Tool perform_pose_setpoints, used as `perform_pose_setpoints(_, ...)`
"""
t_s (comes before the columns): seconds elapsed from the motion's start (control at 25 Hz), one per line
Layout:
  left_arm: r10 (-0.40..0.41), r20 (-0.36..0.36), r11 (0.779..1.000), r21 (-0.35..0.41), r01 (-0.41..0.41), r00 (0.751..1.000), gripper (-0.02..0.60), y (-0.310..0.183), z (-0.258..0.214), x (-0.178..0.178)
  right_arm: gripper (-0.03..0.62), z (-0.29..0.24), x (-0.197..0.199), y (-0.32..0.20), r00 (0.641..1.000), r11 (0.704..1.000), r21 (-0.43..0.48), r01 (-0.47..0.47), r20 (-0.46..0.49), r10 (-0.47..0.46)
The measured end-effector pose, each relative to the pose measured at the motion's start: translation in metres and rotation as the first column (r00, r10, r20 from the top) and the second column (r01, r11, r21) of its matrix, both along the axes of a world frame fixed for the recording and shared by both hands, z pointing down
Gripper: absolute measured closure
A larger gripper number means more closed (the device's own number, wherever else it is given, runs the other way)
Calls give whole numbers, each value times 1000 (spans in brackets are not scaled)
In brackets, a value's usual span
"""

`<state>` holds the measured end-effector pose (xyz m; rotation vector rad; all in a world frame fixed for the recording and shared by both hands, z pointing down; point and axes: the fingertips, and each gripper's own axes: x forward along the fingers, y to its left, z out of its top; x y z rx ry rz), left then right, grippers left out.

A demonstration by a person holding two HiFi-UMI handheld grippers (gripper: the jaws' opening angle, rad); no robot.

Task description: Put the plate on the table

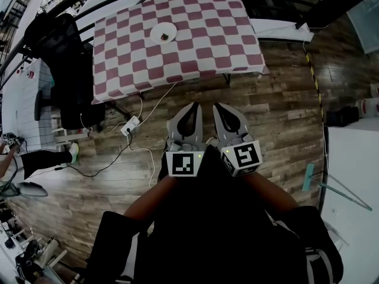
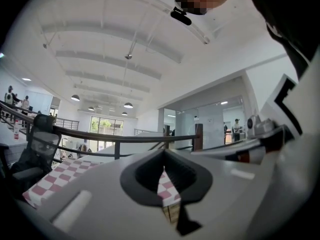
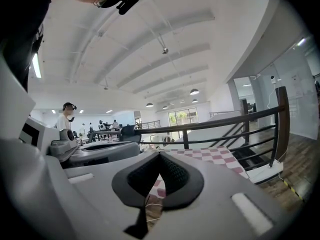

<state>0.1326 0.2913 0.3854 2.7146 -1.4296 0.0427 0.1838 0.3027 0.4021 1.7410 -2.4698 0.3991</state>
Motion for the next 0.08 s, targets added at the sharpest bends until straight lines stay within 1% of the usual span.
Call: perform_pose_setpoints(0.08, 8, 11, 1000, -13, -8, 1000, 572, -4, 4, -1, 597, 1, -2, -4, 1000, 1000, -8, -2, 2, 2)
